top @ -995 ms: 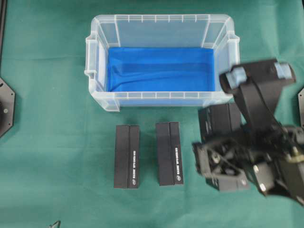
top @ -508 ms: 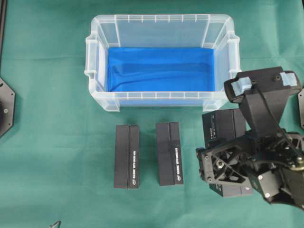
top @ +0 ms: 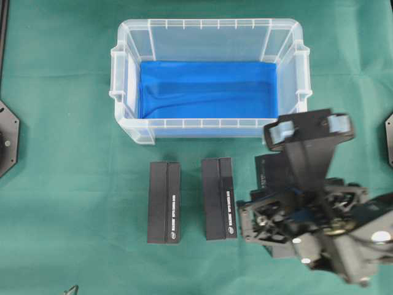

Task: Take the box out of the case with the right arm.
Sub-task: 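Carry the box forward and lower it right of the middle box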

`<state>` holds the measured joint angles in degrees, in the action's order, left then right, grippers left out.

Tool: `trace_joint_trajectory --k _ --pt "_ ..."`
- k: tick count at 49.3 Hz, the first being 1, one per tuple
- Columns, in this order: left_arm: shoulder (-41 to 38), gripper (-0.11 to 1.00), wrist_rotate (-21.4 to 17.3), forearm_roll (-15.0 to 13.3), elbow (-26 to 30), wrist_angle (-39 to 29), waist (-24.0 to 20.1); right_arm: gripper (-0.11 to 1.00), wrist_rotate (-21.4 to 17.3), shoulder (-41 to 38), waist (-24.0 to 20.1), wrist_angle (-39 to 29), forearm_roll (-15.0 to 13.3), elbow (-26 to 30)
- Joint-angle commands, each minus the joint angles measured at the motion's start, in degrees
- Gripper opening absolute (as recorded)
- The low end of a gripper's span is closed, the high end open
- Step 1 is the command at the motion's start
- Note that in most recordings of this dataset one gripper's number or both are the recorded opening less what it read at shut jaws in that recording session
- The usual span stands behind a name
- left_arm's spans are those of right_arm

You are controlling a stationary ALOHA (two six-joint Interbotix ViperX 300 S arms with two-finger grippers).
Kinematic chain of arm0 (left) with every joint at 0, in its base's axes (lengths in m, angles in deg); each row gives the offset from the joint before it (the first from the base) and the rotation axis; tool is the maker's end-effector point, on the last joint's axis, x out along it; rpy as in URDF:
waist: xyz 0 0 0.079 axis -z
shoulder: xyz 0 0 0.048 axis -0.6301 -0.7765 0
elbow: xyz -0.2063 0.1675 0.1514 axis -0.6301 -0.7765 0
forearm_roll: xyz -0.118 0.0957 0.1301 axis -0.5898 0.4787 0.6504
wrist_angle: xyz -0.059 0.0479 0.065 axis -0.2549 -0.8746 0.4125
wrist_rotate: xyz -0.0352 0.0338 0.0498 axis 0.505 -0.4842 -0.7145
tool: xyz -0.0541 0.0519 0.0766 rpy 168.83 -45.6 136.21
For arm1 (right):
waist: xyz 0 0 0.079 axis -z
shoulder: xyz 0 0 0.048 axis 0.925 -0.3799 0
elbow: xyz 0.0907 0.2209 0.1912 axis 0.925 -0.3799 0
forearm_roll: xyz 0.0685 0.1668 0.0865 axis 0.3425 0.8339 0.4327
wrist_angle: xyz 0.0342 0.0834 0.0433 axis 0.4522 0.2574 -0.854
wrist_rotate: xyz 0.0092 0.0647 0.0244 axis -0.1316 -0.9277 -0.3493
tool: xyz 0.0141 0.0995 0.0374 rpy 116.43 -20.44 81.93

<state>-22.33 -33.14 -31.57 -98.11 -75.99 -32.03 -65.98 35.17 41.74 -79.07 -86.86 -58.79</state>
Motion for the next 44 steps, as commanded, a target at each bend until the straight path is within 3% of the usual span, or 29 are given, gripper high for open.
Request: trace_joint_trajectory --k 1,14,27,44 --pt "-0.35 0.02 0.0 0.0 0.62 0.26 0.18 0.66 -0.88 0.09 0.35 2.46 0.26 -0.88" --pt "-0.35 0.02 0.0 0.0 0.53 0.26 0.09 0.66 -4.31 -0.79 0.44 8.61 1.14 -7.91" --pt "-0.26 0.02 0.09 0.0 0.62 0.26 0.09 0.66 -4.75 -1.05 0.44 16.35 2.81 -14.59" --pt "-0.18 0.02 0.0 0.0 0.62 0.26 0.18 0.66 -8.26 -1.93 0.62 23.73 2.99 -18.72"
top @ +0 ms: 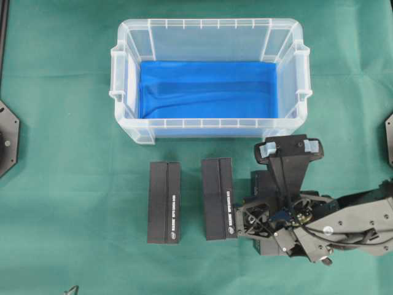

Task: Take the box out of the case with the right arm.
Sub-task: 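Carry the box forward and lower it right of the middle box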

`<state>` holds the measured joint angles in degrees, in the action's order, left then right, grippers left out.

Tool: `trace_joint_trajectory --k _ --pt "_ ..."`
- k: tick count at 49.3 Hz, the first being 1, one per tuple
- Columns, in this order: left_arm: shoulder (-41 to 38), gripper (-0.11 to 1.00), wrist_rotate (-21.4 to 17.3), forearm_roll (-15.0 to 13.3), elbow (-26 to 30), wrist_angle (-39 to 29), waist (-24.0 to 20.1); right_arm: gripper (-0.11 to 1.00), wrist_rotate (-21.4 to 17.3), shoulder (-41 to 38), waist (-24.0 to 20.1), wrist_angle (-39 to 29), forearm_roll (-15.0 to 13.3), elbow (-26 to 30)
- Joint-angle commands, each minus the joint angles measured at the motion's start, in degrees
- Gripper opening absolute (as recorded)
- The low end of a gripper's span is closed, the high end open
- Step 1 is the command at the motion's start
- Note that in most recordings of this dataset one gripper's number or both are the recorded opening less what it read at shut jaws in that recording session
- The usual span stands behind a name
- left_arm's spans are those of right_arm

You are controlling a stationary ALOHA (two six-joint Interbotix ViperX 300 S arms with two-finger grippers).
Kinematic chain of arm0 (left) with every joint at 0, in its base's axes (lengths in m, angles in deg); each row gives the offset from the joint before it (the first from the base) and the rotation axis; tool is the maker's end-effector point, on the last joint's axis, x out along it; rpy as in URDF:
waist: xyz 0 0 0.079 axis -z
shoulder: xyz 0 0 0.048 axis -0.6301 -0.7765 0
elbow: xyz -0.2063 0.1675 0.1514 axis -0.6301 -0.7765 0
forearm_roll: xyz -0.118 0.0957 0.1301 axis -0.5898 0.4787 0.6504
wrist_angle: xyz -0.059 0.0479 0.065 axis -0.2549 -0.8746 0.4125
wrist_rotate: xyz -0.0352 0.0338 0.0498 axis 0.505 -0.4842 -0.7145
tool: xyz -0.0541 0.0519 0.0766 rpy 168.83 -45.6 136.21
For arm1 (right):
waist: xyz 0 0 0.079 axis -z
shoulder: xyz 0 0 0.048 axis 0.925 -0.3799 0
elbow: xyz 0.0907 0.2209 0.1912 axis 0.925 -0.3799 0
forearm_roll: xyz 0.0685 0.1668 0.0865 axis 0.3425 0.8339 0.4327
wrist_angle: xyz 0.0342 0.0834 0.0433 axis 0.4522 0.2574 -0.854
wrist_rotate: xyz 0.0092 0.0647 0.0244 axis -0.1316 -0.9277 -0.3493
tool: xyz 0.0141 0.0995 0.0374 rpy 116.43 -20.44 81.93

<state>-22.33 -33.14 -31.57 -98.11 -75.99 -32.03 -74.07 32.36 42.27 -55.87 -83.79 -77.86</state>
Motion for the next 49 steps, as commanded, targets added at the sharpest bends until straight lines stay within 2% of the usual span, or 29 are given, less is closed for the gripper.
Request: trace_joint_trajectory --k 1,26,34,49 --pt "-0.26 0.02 0.0 0.0 0.62 0.26 0.18 0.66 -0.18 0.88 0.09 0.53 -0.09 0.44" --pt "-0.26 0.02 0.09 0.0 0.62 0.26 0.18 0.67 -0.35 0.88 0.35 0.7 0.35 0.53" --pt "-0.18 0.02 0.09 0.0 0.62 0.26 0.18 0.94 -0.35 0.97 0.35 0.18 0.53 1.14" --pt "-0.09 0.02 0.0 0.0 0.62 0.26 0.18 0.91 0.09 2.99 0.7 -7.21 0.0 4.83"
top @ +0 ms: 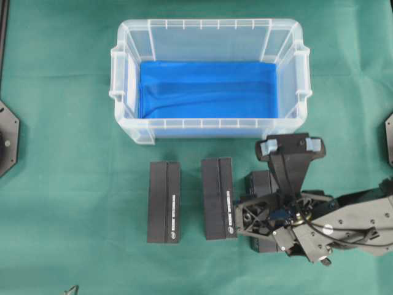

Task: Take the box out of the case with the right arm.
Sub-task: 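Carry the box forward and lower it right of the middle box, then open the right gripper and withdraw it to the upper right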

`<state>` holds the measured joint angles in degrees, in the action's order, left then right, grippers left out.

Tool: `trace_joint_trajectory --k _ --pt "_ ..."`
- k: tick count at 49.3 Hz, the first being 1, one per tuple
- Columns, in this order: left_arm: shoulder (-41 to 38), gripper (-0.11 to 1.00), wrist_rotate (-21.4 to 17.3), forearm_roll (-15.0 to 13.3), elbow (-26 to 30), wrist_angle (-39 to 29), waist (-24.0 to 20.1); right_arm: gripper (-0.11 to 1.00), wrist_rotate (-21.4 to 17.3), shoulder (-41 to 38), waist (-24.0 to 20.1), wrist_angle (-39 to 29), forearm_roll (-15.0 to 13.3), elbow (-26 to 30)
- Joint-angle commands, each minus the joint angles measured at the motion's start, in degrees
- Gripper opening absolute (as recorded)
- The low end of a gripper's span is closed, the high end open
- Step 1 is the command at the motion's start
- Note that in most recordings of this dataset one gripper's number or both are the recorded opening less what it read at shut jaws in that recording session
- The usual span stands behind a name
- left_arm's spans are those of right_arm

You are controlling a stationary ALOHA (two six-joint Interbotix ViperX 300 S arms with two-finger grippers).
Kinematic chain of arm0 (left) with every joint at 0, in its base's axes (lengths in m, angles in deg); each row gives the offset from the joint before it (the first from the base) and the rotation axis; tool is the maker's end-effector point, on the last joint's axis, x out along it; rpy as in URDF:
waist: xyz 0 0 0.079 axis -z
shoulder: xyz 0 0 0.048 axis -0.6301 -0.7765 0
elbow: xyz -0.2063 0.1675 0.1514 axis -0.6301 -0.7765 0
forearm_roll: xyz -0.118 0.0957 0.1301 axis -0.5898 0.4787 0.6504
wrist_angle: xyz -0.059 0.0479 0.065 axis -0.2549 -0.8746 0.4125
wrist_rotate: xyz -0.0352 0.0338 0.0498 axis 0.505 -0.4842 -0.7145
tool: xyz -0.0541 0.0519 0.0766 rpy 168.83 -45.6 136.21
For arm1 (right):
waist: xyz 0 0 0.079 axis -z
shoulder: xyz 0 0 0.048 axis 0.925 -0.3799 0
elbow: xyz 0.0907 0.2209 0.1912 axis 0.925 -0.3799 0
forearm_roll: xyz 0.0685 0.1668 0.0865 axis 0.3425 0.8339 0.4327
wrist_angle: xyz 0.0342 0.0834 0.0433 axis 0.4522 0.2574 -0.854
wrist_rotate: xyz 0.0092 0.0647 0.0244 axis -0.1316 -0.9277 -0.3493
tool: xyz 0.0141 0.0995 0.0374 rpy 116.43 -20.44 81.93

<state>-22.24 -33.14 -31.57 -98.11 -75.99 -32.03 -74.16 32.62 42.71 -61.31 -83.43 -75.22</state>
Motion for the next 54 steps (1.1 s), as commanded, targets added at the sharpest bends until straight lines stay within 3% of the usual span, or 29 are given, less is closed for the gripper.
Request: trace_joint_trajectory --k 1,17,26,40,54 --pt "-0.26 0.02 0.0 0.0 0.62 0.26 0.09 0.91 0.18 2.9 0.26 -2.29 -0.44 2.64" --pt "0.0 0.02 0.0 0.0 0.62 0.26 0.18 0.9 2.55 7.03 0.53 -15.91 -4.75 11.95" --pt "0.09 0.02 0.0 0.0 0.62 0.26 0.09 0.9 5.45 7.12 0.62 -22.32 -5.54 15.91" --pt "0.0 0.02 0.09 0.09 0.62 0.26 0.18 0.9 6.24 7.73 0.53 -21.8 -5.27 14.85" --pt "0.09 0.02 0.09 -0.09 0.62 0.18 0.18 0.9 4.48 14.33 -1.85 -18.46 -5.1 6.24"
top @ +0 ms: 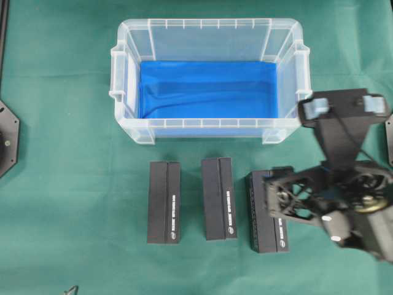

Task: Take the box out of the case with the right arm.
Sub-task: 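Open the right gripper and withdraw it to the upper right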

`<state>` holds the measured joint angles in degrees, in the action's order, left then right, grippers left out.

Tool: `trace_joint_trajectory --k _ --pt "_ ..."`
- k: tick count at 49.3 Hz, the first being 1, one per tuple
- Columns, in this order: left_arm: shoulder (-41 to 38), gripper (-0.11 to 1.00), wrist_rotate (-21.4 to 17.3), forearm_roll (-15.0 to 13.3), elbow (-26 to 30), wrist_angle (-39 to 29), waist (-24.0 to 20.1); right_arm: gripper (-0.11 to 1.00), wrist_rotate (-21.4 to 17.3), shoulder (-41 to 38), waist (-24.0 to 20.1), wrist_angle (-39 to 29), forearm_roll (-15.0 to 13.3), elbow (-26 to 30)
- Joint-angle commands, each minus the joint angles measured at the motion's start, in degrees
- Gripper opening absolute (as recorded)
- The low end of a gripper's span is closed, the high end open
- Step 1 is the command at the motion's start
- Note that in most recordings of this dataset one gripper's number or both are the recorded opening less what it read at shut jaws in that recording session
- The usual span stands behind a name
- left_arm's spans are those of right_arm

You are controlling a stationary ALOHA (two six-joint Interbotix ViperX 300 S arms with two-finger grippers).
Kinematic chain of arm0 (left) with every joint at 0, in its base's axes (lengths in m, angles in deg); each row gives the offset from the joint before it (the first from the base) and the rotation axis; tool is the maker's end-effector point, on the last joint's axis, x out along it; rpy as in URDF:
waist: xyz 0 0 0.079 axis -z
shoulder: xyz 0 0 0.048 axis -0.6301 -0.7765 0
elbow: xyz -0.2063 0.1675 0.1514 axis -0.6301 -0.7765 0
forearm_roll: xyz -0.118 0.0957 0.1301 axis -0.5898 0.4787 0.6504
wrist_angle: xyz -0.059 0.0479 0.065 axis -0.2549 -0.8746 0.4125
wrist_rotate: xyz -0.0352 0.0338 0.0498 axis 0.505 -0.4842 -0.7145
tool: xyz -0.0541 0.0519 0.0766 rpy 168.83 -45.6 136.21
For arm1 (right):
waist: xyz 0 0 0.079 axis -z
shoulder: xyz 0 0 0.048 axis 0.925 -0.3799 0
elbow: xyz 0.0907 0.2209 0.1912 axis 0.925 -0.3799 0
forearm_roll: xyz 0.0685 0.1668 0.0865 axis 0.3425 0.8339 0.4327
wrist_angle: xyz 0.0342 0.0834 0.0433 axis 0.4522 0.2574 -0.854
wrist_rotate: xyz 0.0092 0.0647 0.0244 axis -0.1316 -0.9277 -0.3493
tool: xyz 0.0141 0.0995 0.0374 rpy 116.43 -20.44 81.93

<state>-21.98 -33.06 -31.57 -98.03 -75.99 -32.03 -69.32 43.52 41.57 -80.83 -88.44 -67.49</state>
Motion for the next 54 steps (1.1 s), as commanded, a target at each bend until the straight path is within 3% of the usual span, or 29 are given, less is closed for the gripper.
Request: trace_joint_trajectory --k 1,22,38,44,54 --pt "-0.18 0.02 0.0 -0.09 0.53 0.18 0.09 0.9 -0.62 4.04 -0.97 1.23 -0.09 -2.29" --pt "-0.09 0.02 0.0 -0.09 0.53 0.18 0.09 0.9 -8.53 17.93 -6.06 1.41 0.62 -16.52" --pt "-0.09 0.02 0.0 -0.09 0.53 0.18 0.09 0.9 -8.17 18.98 -4.66 2.02 0.7 -17.67" --pt "-0.09 0.02 0.0 -0.09 0.53 0.18 0.18 0.9 -5.54 19.69 -1.93 2.02 0.53 -18.37" --pt "-0.09 0.02 0.0 0.0 0.53 0.18 0.09 0.9 5.62 21.88 7.12 3.69 0.53 -19.78"
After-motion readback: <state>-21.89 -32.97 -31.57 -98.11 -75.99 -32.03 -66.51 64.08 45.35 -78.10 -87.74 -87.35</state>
